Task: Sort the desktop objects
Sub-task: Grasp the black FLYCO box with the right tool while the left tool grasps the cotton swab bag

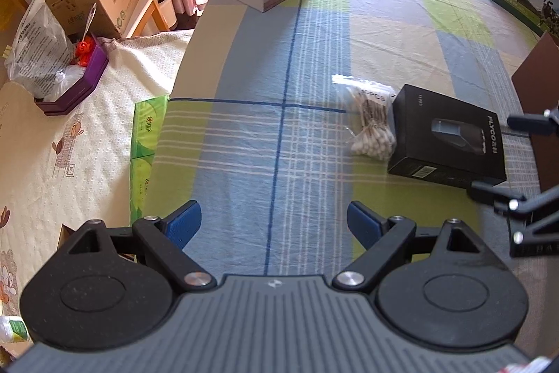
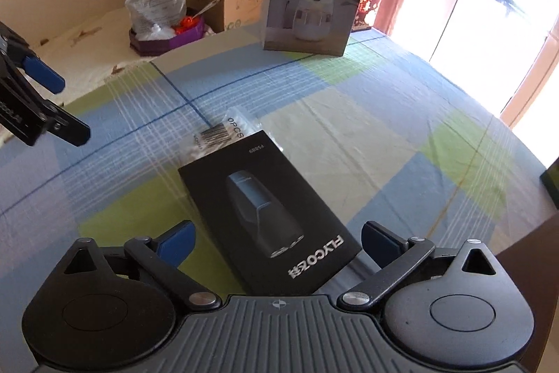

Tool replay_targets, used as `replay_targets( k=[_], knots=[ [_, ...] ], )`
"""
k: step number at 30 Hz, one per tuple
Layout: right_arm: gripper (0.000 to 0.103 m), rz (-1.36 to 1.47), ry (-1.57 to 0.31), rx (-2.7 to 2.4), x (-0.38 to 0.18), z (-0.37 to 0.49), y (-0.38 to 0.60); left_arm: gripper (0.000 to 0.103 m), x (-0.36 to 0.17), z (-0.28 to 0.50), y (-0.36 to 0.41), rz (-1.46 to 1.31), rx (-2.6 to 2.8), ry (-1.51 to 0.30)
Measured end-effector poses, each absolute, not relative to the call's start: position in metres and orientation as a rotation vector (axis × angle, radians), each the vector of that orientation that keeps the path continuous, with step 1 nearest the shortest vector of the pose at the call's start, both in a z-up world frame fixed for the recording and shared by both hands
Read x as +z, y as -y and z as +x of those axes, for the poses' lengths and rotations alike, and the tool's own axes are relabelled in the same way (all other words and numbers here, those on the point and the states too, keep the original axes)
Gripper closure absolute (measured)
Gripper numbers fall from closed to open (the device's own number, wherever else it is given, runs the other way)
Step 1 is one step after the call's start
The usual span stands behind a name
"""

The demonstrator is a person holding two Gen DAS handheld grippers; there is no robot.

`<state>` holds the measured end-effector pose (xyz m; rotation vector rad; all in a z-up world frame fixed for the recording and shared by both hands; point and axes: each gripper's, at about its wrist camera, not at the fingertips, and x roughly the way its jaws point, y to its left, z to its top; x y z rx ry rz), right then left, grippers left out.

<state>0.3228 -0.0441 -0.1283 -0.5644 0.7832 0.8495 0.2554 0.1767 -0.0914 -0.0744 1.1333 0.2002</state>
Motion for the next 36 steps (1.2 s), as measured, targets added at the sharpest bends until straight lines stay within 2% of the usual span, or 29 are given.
replay_targets(
  k=[6, 12, 15, 25, 28, 36],
  knots=[
    [0.004, -0.630, -0.832, 0.933, -0.148, 0.341, 0.036, 0.015, -0.093, 0.250, -0.184, -0.087, 0.218, -1.141],
    [0.020, -0.668, -0.847, 0.953, -0.143, 0.325, 0.040, 0.015, -0.096, 0.244, -0.187, -0.096, 0.233, -1.148],
    [0.023, -0.633, -0.868, 0.918, -0.140, 0.312, 0.046, 0.015, -0.098, 0.242, -0.187, -0.101, 0.232, -1.154],
    [0.023, -0.521, -1.008, 0.675, -0.131, 0.245, 0.059, 0.015, -0.103, 0.242, -0.170, -0.090, 0.183, -1.159],
    [0.026, -0.422, -1.118, 0.715, -0.133, 0.239, 0.062, 0.015, -0.104, 0.242, -0.167, -0.086, 0.173, -1.161],
    [0.021, -0.408, -1.015, 0.725, -0.131, 0.237, 0.049, 0.015, -0.103, 0.239, -0.163, -0.080, 0.161, -1.159]
  ],
)
